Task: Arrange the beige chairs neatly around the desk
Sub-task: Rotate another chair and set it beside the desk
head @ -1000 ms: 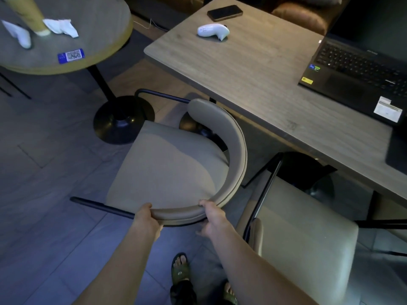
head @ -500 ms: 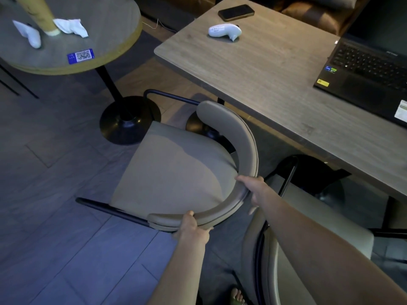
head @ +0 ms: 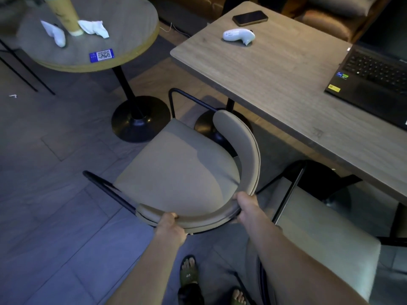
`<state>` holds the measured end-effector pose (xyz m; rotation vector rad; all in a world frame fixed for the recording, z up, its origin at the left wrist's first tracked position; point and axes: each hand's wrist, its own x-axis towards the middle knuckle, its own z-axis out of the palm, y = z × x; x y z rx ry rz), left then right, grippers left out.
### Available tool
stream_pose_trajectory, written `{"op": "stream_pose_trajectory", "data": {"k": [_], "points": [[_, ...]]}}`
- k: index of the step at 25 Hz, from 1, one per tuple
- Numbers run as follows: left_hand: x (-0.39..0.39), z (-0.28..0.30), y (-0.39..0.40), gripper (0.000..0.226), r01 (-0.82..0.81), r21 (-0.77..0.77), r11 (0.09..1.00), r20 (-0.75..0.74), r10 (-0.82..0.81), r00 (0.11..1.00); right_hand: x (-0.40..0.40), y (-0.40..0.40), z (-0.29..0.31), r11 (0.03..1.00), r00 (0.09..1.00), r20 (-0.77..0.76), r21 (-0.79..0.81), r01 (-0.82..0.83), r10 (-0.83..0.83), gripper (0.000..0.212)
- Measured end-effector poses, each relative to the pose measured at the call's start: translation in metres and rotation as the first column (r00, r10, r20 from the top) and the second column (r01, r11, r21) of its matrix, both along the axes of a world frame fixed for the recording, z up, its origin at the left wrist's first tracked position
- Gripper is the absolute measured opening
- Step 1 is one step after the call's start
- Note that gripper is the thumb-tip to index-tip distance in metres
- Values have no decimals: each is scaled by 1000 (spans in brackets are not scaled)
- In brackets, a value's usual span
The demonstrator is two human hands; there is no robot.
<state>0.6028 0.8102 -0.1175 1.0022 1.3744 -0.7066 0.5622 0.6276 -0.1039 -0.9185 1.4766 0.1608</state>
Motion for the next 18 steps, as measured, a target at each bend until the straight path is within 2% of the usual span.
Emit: {"op": "stream_pose_trajectory", "data": {"k": [6, 9, 10, 12, 14, 16, 18], "points": [[16, 12, 43, 40, 39, 163, 986, 141, -63, 988, -12, 65, -1, 970, 977, 12, 117, 212, -215, 59], [25, 12, 47, 43, 22, 172, 985, 177, -53, 983, -15, 72, 2, 968, 977, -4, 138, 210, -212, 61], [26, -4, 49, 49, -25, 191, 981, 191, -12, 982, -16, 71, 2, 966, 979, -23, 164, 202, -201, 59], [25, -49, 54, 77, -134, 242, 961, 261, 69, 963, -14, 63, 3, 955, 975, -54, 197, 221, -215, 59], [12, -39, 41, 95, -183, 223, 957, 261, 122, 958, -10, 44, 1, 966, 971, -43, 103, 237, -234, 71], [-8, 16, 11, 85, -162, 212, 964, 242, 109, 964, -3, 13, 0, 981, 982, -41, -74, 180, -183, 82], [-21, 20, -4, 76, -214, 141, 967, 149, 193, 970, 6, -19, 3, 988, 999, -44, -155, 18, -25, 94]]}}
